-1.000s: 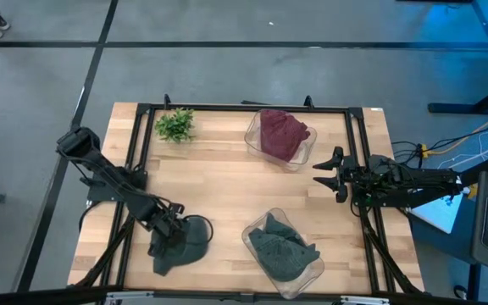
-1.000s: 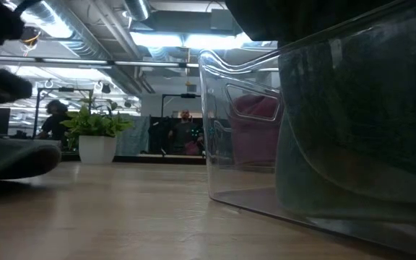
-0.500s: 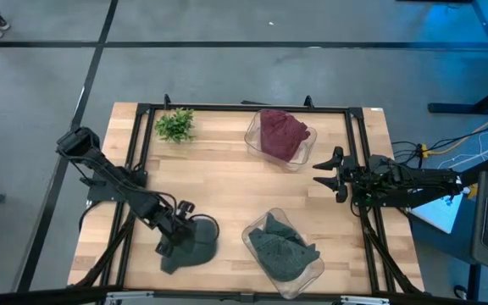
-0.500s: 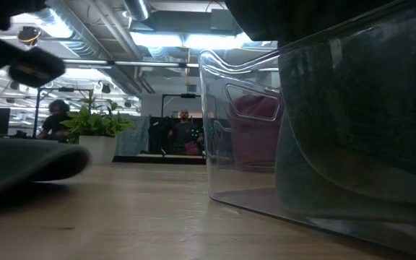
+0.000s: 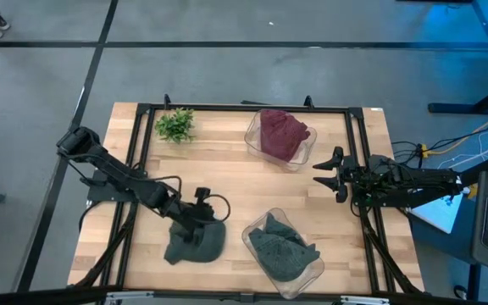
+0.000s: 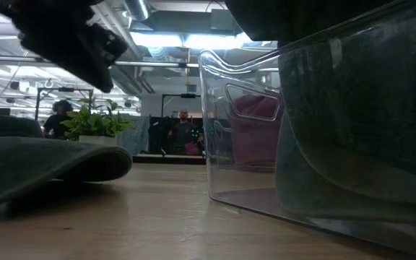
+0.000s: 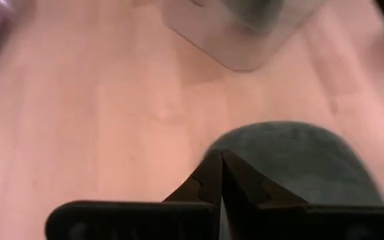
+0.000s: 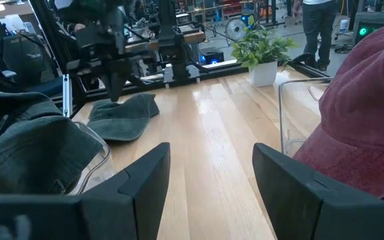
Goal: Pick & Place hat
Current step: Put the black cap into the bottom transparent bin
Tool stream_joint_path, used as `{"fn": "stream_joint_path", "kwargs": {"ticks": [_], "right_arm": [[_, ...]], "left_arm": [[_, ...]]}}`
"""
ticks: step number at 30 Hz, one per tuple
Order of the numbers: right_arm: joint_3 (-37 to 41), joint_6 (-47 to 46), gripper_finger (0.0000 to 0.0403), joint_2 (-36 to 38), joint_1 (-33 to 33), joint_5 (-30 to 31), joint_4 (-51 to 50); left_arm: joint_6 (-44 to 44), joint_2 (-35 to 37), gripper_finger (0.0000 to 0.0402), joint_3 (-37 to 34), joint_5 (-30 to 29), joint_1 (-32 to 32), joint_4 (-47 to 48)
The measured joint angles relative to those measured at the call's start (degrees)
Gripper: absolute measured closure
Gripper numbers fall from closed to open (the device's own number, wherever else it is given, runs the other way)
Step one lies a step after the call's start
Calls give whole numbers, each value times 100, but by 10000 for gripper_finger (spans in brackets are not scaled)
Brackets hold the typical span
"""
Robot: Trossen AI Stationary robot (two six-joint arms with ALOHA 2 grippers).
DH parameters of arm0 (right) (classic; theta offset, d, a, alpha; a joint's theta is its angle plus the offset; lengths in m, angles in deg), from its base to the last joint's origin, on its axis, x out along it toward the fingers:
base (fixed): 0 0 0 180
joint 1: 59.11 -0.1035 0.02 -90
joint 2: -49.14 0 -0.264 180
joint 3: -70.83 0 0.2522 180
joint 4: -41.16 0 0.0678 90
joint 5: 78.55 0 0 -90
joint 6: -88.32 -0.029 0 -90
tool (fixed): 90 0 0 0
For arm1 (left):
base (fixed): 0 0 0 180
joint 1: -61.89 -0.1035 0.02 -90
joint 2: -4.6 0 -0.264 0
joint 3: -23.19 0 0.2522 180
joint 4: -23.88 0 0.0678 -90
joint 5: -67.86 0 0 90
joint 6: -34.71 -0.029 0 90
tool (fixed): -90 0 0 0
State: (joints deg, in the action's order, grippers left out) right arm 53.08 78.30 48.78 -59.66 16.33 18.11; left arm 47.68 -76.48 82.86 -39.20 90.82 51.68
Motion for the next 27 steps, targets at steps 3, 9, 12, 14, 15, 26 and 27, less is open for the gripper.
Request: {"fn": "stream_joint_path", "kwargs": {"ticks": [3, 9, 12, 14, 15, 26, 27], "right_arm": [[0, 2, 189, 2, 1, 2, -1], [1, 0, 189, 0, 1, 0, 0], [2, 2, 189, 2, -1, 2, 1], [1, 1, 189, 1, 1, 0, -1], [2, 2, 189, 1, 0, 0, 0], [0, 0, 189, 1, 1, 2, 0], [1, 0, 189, 0, 1, 2, -1]], "left_arm": [[144, 0, 399, 350, 680, -67, 663], [460, 0, 400, 791, 1566, 150, 2342], [595, -19, 399, 793, 1577, 305, 2707], [630, -145, 399, 795, 1634, 368, 2790], [629, -233, 400, 794, 1693, 384, 2823], [436, -1261, 400, 794, 1936, 337, 2110], [428, -1282, 401, 794, 1936, 310, 1942]]}}
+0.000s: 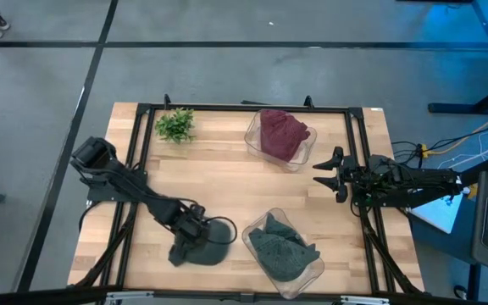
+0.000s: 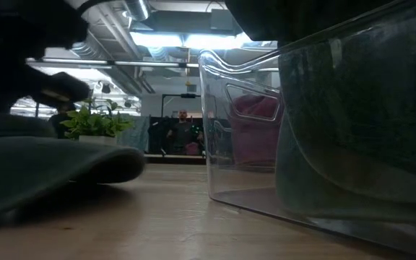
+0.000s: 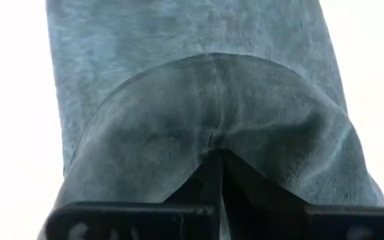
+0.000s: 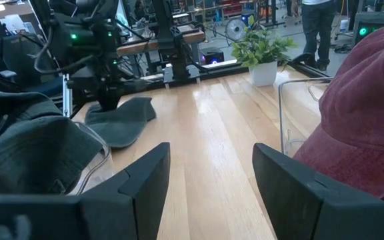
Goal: Pick & Place hat
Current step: Put the black cap into the bottom transparent bin
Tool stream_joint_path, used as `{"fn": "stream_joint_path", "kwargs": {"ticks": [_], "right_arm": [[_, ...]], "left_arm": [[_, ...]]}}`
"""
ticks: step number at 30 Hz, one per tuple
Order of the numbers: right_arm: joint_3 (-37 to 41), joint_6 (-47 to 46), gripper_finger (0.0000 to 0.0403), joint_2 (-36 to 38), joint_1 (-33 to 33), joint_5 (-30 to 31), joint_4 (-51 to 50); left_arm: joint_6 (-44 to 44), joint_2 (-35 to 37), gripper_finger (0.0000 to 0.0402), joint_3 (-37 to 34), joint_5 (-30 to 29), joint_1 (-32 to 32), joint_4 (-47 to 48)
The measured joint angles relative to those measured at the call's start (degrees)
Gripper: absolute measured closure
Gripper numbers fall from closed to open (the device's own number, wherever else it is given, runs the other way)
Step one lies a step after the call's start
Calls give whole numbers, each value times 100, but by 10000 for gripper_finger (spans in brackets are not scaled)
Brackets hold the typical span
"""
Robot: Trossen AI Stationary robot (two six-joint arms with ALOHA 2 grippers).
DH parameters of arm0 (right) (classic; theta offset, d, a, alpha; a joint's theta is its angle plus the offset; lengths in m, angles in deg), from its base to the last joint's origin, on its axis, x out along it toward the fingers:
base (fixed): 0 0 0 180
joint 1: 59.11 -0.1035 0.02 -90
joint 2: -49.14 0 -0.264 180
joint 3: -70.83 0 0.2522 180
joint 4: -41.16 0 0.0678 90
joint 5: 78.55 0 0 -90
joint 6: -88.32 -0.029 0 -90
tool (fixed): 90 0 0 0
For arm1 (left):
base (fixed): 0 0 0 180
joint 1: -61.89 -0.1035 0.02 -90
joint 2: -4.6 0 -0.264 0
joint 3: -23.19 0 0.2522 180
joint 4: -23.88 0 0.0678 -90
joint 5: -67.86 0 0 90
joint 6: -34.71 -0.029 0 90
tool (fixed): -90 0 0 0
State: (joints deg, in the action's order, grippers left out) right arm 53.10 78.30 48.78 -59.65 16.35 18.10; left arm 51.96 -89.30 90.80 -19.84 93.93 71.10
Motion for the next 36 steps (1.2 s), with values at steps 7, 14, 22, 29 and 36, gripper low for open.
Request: {"fn": "stream_joint_path", "kwargs": {"ticks": [7, 14, 22, 29, 36], "right_arm": [[0, 1, 189, 1, 0, -1, 2], [-1, 0, 189, 0, -1, 0, 2], [0, 0, 189, 0, 0, -2, 0], [-1, 0, 189, 0, -1, -2, 2], [-1, 0, 189, 2, 0, 0, 2]], "left_arm": [[-2, -131, 400, 0, -382, -266, -1078], [74, -164, 399, 0, -871, -497, -1798], [631, 643, 399, 37, -877, -571, -1457], [1760, 1433, 398, 44, -1206, -593, -198], [3418, 1527, 360, 44, -851, -575, 1008]]}}
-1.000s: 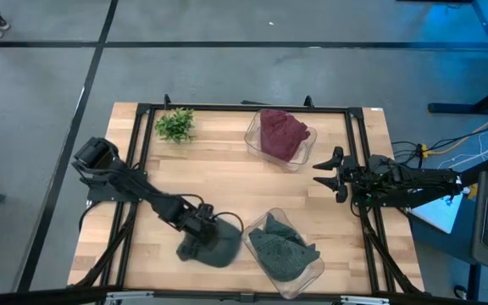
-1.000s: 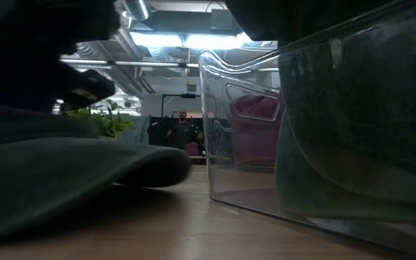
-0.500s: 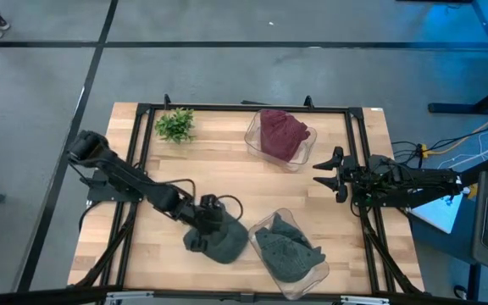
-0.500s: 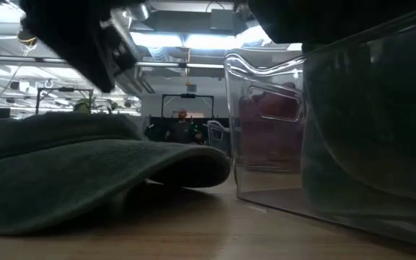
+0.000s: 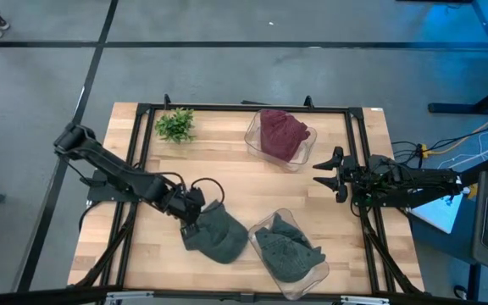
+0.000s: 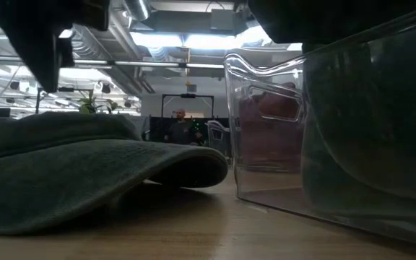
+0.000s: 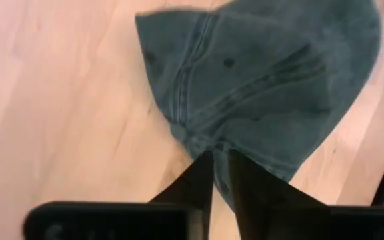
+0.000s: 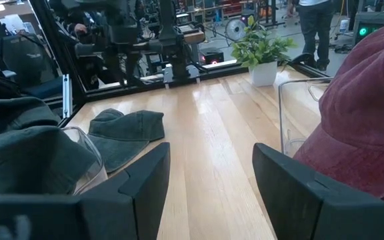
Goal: Pick & Place hat
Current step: Put the black cap into the bottom transparent bin
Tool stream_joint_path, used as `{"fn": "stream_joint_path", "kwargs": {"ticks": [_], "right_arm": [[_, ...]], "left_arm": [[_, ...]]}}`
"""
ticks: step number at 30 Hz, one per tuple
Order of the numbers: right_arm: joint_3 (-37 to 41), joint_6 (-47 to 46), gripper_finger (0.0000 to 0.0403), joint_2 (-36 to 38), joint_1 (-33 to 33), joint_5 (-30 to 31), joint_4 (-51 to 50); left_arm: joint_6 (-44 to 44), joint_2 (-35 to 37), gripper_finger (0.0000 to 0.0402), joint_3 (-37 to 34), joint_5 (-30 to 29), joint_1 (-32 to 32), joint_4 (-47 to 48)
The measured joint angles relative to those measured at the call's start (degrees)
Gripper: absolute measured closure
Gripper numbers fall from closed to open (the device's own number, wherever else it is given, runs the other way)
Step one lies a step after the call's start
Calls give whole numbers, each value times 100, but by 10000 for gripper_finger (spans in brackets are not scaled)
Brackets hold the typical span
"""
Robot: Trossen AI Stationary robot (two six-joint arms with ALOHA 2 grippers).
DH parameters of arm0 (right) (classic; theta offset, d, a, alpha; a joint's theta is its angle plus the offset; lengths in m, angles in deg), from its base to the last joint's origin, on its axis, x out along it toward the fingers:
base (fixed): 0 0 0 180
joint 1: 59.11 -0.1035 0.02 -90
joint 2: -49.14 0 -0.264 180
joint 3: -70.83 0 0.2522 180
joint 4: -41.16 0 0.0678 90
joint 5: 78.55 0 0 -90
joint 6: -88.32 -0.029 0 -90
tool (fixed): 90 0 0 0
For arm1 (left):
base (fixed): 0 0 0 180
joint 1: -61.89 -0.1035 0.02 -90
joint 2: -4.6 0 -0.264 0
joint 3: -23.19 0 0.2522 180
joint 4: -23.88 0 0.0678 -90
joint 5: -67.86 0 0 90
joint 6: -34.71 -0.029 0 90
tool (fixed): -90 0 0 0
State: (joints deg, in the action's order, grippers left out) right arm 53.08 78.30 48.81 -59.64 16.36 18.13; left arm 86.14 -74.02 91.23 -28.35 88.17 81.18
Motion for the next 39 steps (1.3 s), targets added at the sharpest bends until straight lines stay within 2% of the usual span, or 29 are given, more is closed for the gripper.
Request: {"fn": "stream_joint_path", "kwargs": {"ticks": [10, 13, 16, 25, 33, 39], "right_arm": [[0, 2, 189, -2, -2, 0, 0], [0, 2, 189, -2, 0, 0, -2], [0, 0, 189, 0, 0, 0, -1], [0, 2, 189, 0, -2, -1, -2], [0, 0, 189, 0, -2, -2, 1], [0, 0, 189, 0, -2, -2, 0]], "left_arm": [[1640, -275, 260, -184, 371, -188, -110], [1637, -355, 237, -323, 478, -211, -399], [1245, -413, 222, -328, 434, -155, -608], [1515, -535, 214, -329, 432, -361, -325], [1070, -991, 214, -330, 774, -558, -683], [980, -1223, 214, -328, 738, -673, -693]]}}
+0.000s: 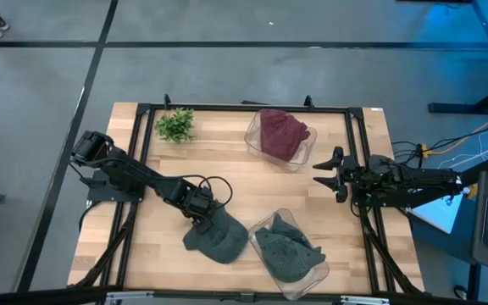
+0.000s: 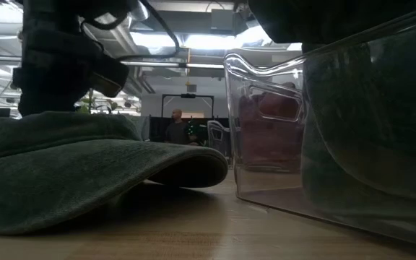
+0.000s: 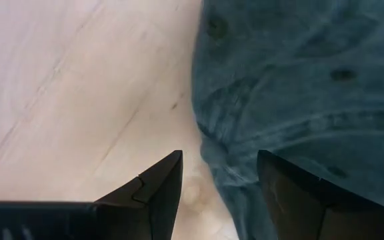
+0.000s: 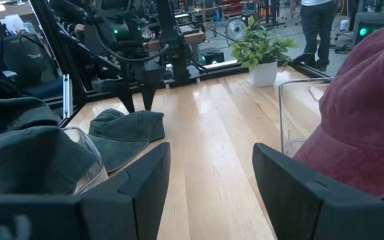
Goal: Pick & Place hat
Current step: Put the black cap into the bottom transparent bin
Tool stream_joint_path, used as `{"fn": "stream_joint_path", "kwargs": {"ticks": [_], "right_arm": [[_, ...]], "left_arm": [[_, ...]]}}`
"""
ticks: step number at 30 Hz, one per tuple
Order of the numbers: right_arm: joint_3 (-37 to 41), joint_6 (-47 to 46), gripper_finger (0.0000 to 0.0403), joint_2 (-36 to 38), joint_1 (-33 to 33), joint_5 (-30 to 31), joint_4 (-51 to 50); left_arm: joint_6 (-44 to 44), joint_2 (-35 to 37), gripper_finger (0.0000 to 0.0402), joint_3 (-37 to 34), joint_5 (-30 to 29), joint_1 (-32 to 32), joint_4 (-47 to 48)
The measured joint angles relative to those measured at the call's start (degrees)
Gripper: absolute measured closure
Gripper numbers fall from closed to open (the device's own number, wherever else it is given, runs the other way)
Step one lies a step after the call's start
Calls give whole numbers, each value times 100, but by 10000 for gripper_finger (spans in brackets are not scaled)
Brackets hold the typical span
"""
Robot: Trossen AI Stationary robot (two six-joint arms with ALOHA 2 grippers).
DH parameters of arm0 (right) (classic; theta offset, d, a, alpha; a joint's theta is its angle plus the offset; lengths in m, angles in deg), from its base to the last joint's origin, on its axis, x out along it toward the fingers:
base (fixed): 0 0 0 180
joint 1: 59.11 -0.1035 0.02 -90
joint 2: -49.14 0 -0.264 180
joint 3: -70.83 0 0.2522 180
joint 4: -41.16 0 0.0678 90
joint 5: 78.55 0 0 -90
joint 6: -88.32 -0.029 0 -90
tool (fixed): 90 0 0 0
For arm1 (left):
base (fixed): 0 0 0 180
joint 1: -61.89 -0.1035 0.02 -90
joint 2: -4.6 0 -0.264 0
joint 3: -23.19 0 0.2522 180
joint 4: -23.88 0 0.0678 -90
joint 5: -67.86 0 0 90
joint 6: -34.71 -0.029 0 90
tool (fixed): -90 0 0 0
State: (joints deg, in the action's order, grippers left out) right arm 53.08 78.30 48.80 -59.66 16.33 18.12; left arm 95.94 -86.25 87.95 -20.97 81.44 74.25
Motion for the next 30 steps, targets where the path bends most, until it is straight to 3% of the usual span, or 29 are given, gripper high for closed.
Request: {"fn": "stream_joint_path", "kwargs": {"ticks": [22, 30], "right_arm": [[0, 0, 189, 0, 1, 0, -2], [0, 0, 189, 0, 1, 2, 0]], "left_arm": [[-320, -586, 218, 15, 180, -166, -211], [-414, -594, 308, 5, 137, -170, -150]]}}
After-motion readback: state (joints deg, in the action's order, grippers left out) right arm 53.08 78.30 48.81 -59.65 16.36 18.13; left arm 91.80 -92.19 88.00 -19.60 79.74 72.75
